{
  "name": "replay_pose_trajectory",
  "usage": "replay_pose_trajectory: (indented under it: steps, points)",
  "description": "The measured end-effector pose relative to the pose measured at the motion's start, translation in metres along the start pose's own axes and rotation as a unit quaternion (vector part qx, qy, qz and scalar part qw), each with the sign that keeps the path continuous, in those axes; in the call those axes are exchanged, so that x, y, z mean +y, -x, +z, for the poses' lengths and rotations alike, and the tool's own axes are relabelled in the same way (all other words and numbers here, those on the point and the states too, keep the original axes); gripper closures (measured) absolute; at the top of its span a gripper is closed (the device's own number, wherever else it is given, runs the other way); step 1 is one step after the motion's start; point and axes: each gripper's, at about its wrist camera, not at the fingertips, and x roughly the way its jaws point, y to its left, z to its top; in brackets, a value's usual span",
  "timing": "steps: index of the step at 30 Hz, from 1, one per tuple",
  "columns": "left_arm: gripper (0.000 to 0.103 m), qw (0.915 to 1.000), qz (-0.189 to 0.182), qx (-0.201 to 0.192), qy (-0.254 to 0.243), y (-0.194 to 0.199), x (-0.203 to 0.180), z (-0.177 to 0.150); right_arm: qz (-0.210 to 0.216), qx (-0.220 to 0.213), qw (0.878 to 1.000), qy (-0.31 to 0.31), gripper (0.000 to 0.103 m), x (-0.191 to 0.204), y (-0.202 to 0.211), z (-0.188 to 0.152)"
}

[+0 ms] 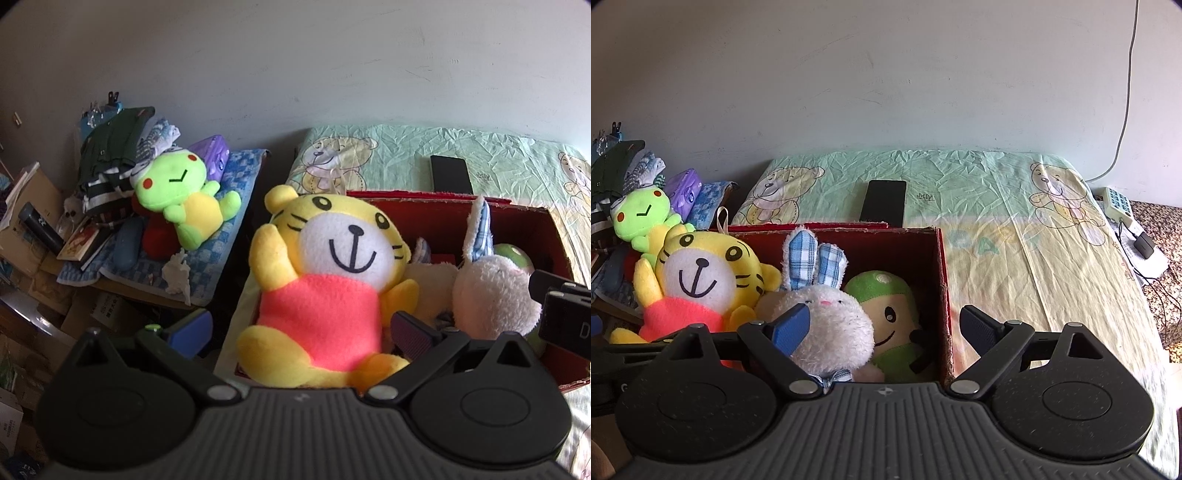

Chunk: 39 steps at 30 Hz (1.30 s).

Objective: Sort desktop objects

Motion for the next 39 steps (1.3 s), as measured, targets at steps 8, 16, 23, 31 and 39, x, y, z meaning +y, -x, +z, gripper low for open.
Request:
replay_pose_trajectory:
  steps: [8, 16, 23, 31, 39]
  points:
    - [0.0, 1.0, -0.002, 0.008, -0.002, -0.003, -0.004, 0.002, 0.008, 0.008, 1.0, -0.011, 0.013, -0.004, -0.006, 0.001]
    - [0.0, 0.9999, -0.006, -0.002, -0.016, -0.006, -0.004, 0.007, 0.004, 0.009, 1.0, -0.022, 0.013, 0.0, -0.008, 0.002]
    - [0.0, 0.9996, -0.01, 0.0, -0.027, -0.013, -0.005, 0.008, -0.017, 0.009, 0.999, -0.027, 0.013, 0.004, -0.01, -0.003]
    - [0.0, 0.9996, -0.005, -0.009, -0.028, -0.012, 0.003, 0.007, -0.025, 0.006, 0.999, -0.025, 0.013, 0.012, -0.009, -0.004]
    - [0.0, 0.9996, -0.007, -0.013, -0.023, -0.011, 0.009, 0.006, -0.028, 0.002, 0.999, -0.016, 0.013, 0.019, -0.005, -0.004]
